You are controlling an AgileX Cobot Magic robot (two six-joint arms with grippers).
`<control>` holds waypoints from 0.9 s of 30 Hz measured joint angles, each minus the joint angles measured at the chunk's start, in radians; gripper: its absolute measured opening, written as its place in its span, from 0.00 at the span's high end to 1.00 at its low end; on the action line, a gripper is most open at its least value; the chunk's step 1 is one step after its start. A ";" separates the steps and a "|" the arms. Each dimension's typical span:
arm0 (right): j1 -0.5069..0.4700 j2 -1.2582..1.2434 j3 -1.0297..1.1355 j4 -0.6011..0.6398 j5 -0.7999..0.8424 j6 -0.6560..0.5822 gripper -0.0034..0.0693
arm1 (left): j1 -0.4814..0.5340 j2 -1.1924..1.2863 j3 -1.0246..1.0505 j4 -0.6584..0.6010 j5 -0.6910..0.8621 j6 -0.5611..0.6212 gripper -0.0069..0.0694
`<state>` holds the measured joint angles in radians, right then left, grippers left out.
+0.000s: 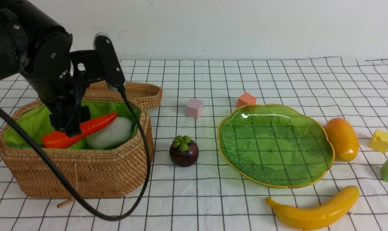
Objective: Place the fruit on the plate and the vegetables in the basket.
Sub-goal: Use the left arm to grab a carrot and put it into the left basket, then grab a mangosteen with your left arm and put it on the plate on the right
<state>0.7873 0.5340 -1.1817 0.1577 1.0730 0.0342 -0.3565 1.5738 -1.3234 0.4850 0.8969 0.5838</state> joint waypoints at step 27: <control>0.000 0.000 0.001 -0.136 0.140 0.121 0.63 | -0.263 0.377 -0.540 -0.441 0.323 -0.349 0.90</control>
<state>0.7873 0.5340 -1.1809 0.0215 1.2132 0.1550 -0.6191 1.9507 -1.8637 0.0437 1.2203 0.2346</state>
